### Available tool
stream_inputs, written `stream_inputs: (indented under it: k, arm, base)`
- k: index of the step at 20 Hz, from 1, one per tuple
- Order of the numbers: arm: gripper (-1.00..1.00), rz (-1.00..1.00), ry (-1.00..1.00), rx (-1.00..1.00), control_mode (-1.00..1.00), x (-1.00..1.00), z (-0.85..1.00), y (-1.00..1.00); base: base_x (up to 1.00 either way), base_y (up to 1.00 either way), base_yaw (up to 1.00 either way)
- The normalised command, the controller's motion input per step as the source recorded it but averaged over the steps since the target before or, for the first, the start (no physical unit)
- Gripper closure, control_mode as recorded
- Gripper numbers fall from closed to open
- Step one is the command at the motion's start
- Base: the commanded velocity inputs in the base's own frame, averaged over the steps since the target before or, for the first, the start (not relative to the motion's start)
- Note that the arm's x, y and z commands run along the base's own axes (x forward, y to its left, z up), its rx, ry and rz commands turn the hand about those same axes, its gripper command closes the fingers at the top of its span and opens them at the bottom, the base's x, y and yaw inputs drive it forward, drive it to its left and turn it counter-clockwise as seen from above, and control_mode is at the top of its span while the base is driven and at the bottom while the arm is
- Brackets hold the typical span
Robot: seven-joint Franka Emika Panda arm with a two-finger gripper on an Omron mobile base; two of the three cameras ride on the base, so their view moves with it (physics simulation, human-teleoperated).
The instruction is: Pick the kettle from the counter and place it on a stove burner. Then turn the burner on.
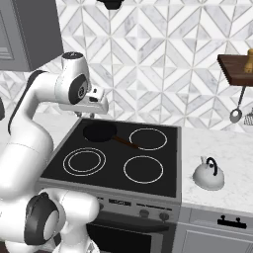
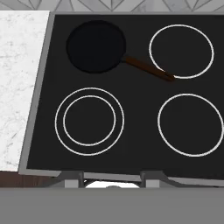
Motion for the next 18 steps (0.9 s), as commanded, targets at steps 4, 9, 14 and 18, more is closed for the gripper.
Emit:
stream_inputs:
  k: [4,9,14,18]
  arm:
    - [-1.0,0.0,0.0,0.0,-1.0,-0.03,0.0,0.0]
    - [-1.0,-0.06,0.02,-0.02,-1.0,-0.08,0.0,-0.25]
    - [-1.0,-0.08,0.0,-0.02,-1.0,-0.19,0.0,-0.86]
    - [-1.0,-0.11,0.0,0.0,-1.0,-0.16,-0.07,-1.0]
  base:
    - [0.0,0.0,0.0]
    - [0.0,0.0,0.0]
    - [0.0,0.0,0.0]
    - [0.0,0.0,0.0]
